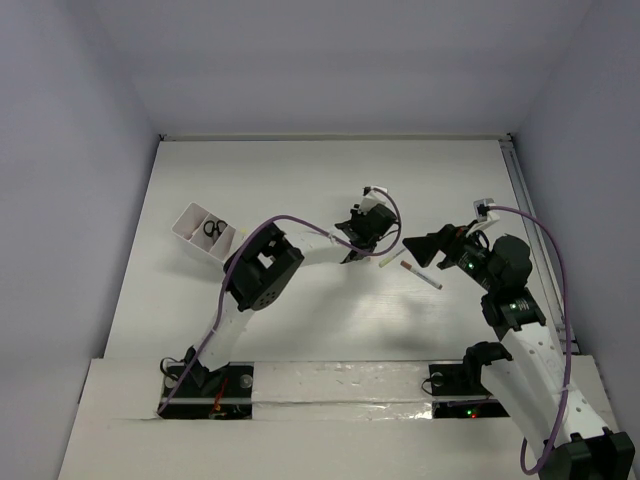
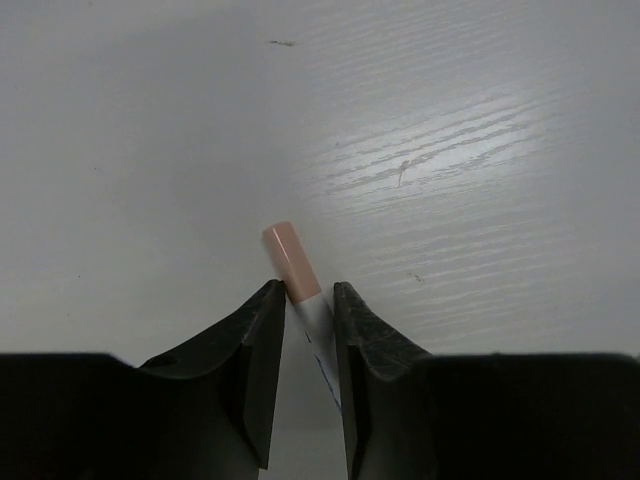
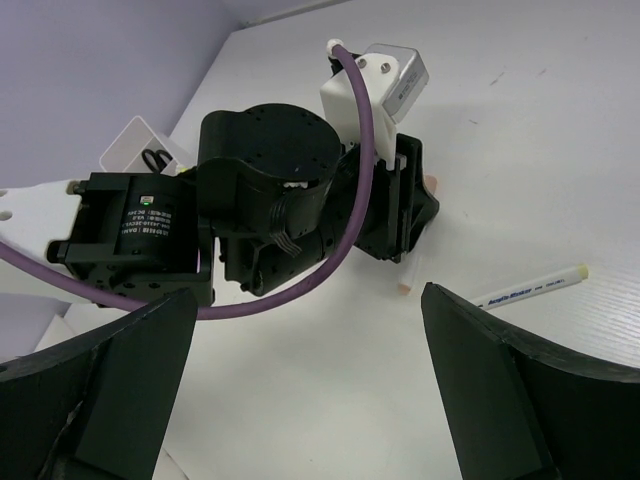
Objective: Sort the stationery into containers
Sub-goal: Pick up the pen from the center of the board, then place the pen in the storage box.
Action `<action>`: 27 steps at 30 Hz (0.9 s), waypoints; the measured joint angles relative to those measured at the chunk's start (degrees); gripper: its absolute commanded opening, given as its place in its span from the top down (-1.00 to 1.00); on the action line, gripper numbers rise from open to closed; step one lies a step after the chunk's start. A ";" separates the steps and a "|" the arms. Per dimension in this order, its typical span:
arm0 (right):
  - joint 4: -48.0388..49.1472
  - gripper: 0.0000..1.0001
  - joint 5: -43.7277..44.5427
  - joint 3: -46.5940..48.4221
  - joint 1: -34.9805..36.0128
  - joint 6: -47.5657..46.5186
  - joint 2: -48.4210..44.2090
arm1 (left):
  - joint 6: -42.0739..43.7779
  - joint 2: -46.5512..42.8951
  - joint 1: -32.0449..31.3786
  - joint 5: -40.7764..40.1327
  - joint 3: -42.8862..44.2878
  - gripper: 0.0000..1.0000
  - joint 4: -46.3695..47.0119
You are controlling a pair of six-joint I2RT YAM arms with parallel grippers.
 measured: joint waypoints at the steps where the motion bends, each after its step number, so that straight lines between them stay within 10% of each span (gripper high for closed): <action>1: 0.02 -1.00 0.00 0.00 0.00 0.00 0.00 | 0.04 0.00 0.00 0.00 0.00 0.66 0.04; 5: 0.02 -1.00 -0.02 0.00 0.00 0.00 0.00 | 0.46 0.02 0.24 0.09 0.00 1.00 0.20; 14: 0.02 -1.00 -0.02 0.00 0.00 0.00 -0.02 | 3.41 -6.40 4.24 4.57 -11.34 1.00 8.68; 27: 0.00 -1.00 0.00 0.00 0.00 0.02 -1.16 | 10.32 -63.23 13.64 6.75 -46.82 1.00 24.06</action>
